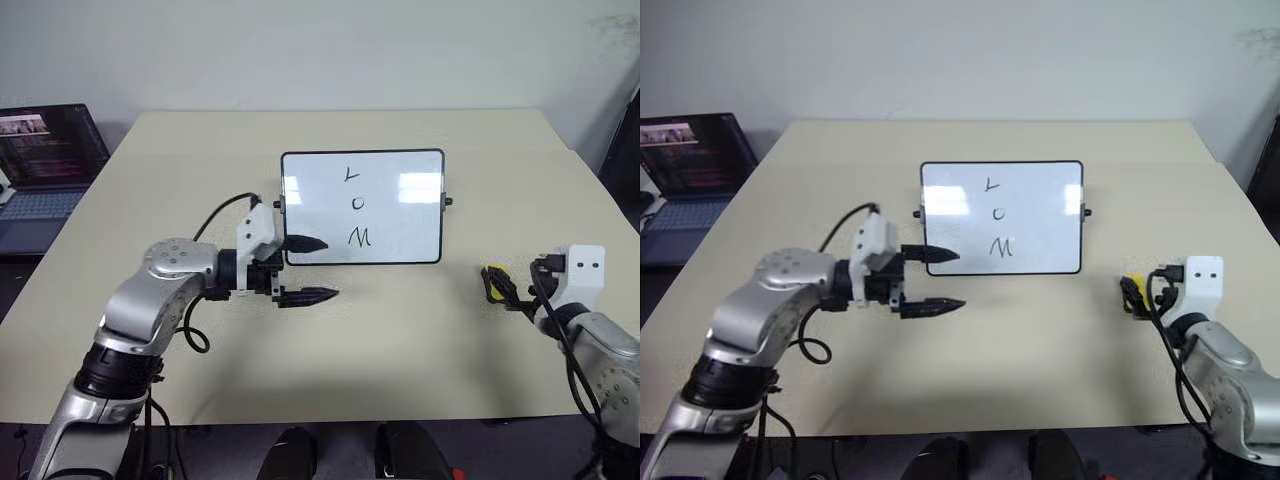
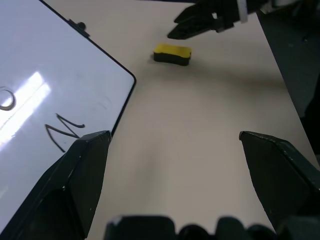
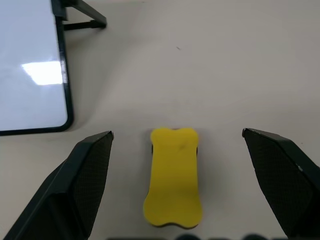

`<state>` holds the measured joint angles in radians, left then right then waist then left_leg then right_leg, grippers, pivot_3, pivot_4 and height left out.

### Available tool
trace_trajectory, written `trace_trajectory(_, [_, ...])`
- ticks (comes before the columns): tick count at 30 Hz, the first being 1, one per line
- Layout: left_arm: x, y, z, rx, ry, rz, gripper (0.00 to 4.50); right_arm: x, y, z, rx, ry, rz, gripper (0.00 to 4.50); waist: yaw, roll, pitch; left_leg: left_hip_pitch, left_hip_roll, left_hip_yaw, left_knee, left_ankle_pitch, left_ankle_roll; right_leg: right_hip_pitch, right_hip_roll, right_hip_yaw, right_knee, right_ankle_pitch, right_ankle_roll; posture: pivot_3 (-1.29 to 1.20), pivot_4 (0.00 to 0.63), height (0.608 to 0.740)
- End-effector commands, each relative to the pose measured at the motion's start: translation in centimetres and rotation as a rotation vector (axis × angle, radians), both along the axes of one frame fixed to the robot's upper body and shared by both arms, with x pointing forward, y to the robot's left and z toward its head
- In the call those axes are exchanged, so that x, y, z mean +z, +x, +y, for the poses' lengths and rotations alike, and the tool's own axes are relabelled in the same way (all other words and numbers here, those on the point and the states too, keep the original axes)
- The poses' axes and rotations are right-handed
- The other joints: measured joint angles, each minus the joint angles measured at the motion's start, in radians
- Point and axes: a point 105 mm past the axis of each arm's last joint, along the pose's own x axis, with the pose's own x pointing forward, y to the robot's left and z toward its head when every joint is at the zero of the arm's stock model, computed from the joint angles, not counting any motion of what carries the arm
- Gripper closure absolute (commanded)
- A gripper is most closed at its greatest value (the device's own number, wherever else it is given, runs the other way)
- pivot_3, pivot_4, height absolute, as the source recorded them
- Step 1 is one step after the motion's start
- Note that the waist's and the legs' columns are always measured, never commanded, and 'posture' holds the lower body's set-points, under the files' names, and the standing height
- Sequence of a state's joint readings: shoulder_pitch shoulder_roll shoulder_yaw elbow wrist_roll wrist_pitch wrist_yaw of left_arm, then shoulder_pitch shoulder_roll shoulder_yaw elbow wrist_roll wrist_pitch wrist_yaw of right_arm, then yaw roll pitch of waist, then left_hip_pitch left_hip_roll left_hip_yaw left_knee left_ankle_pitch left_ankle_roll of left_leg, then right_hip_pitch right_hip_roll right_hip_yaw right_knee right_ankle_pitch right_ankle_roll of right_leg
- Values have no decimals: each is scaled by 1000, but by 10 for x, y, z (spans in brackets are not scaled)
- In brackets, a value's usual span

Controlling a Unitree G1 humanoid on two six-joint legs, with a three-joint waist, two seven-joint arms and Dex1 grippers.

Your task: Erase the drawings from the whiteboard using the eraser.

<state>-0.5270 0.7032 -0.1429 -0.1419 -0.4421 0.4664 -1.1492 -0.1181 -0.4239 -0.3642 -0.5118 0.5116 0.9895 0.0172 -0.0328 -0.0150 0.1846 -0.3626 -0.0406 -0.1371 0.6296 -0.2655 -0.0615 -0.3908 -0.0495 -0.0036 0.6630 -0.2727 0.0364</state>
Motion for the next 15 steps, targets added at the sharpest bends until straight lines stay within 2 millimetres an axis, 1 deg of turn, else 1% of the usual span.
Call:
trace_trajectory(1, [13, 12, 3, 12, 20, -75, 0, 5, 8, -3, -40, -37, -15, 26, 1, 0, 0, 0, 0, 0, 0, 0, 0, 0, 0, 0, 0, 0, 0, 0, 150, 740])
trace_trajectory(9, [11, 16, 5, -8, 44, -84, 0, -10, 15, -9, -74, -15, 21, 26, 1, 0, 0, -1, 0, 0, 0, -2, 3, -1, -2, 1, -1, 0, 0, 0, 150, 740])
trace_trajectory(15, [8, 13, 7, -1, 45, -77, 0, -15, 20, -3, -56, -1, 23, 26, 0, 0, 0, -1, 0, 1, 0, -2, 3, -1, -3, 1, 0, 0, 0, 0, 150, 740])
